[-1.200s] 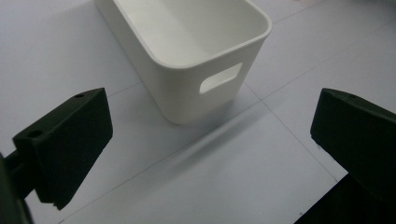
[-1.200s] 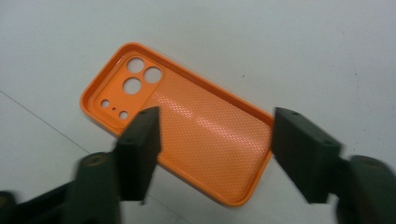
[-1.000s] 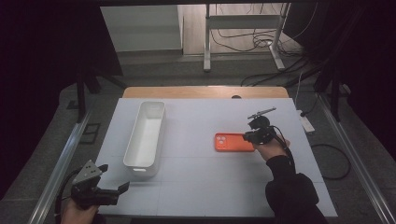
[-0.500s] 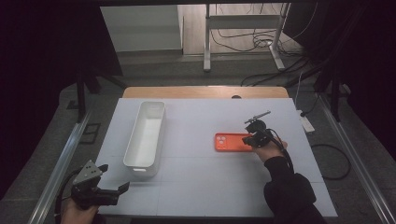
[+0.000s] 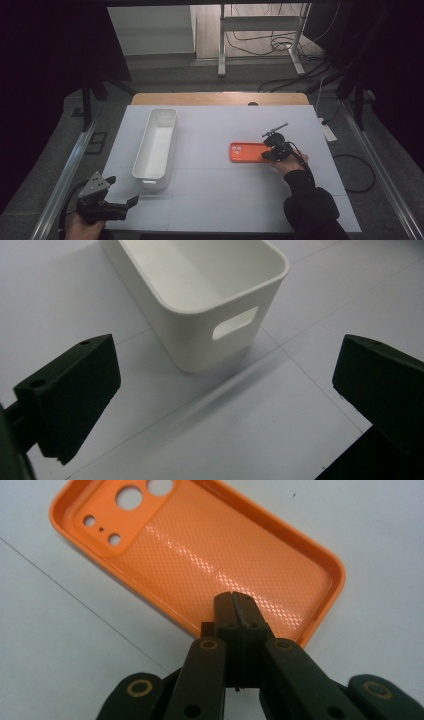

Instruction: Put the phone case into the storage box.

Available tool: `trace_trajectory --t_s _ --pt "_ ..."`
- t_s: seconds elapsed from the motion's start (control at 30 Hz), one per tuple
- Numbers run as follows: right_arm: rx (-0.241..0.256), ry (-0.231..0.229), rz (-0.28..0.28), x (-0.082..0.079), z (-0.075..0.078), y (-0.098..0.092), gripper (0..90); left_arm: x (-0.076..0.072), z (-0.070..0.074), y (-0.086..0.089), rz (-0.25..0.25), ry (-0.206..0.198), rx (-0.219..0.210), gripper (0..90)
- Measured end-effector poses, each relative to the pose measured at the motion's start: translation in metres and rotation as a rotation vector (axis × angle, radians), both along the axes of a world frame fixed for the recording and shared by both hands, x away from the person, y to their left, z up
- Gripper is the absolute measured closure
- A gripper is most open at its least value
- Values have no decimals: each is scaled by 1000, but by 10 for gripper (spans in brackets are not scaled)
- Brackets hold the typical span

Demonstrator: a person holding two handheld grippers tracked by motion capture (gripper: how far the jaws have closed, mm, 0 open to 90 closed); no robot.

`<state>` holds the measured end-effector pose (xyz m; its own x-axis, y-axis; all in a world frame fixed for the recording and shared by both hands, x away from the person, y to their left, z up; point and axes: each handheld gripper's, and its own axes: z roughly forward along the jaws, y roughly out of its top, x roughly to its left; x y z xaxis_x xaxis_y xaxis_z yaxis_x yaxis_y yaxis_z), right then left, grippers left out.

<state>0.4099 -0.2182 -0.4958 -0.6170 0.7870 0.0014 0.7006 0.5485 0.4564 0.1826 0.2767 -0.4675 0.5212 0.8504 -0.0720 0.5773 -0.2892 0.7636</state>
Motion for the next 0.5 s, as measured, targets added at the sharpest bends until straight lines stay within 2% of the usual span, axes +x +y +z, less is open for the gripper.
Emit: trace_trajectory --t_s 0.27,0.5 --pt "4 6 1 -6 0 -1 893 0 0 0 -1 -1 0 0" --pt "14 32 36 -15 0 1 893 0 0 0 -2 -2 1 0"
